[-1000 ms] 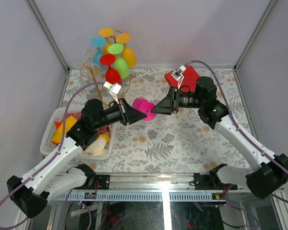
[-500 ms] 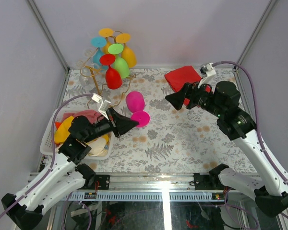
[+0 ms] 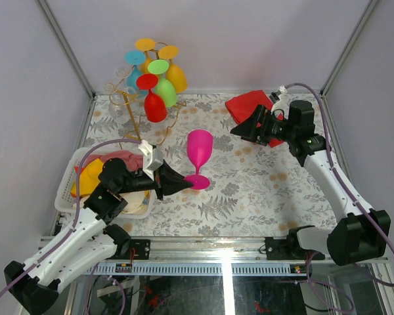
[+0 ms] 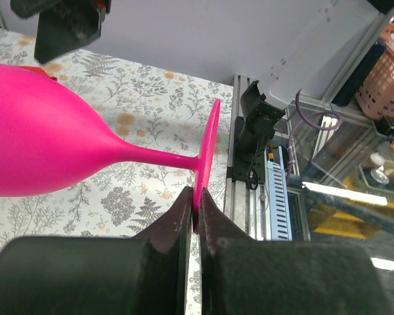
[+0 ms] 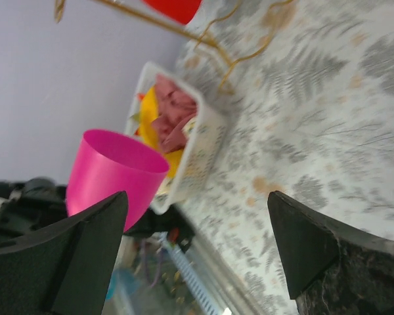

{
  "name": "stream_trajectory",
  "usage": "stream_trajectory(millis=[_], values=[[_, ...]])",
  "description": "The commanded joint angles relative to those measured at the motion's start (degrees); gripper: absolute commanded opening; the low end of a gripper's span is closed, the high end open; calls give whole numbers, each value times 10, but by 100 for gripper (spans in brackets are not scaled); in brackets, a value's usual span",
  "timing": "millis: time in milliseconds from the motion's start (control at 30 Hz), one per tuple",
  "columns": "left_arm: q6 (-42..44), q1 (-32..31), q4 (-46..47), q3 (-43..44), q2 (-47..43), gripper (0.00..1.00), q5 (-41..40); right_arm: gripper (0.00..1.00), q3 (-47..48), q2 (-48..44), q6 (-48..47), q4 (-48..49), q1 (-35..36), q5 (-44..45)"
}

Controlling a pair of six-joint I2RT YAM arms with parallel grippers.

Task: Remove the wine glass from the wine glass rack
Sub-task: Place the wine glass at the center of the board.

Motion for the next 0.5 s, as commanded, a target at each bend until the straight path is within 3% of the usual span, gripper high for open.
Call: stream_trajectory(millis=[0, 467], values=[[80, 0, 9, -4, -16, 0, 52, 94, -1, -13, 84, 131, 4, -172], [103, 0, 0, 4, -17, 0, 86, 93, 15, -25, 33, 94, 4, -214]])
